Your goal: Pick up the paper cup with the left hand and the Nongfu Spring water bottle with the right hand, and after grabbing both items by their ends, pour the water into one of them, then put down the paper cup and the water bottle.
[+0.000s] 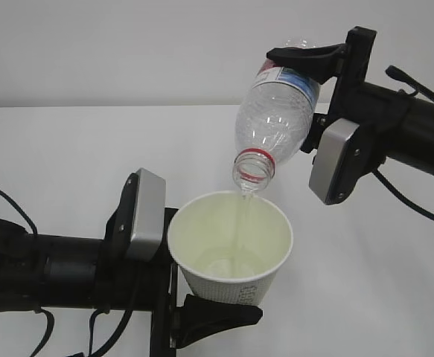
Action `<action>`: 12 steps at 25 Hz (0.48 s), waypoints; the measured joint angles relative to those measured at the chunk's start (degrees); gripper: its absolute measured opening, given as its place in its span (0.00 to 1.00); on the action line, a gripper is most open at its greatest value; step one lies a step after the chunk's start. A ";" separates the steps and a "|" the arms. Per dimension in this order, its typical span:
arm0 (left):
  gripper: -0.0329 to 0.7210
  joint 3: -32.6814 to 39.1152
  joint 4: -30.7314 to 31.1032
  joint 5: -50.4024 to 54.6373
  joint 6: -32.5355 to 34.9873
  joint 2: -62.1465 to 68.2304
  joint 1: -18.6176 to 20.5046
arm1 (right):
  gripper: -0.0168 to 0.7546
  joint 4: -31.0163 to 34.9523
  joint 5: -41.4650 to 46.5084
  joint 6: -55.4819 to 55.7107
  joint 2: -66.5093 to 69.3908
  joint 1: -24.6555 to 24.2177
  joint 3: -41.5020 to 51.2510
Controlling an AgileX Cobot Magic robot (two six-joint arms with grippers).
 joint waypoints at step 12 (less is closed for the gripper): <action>0.70 0.00 0.00 0.00 0.00 0.00 0.00 | 0.70 0.03 -0.32 -0.04 0.00 0.00 0.00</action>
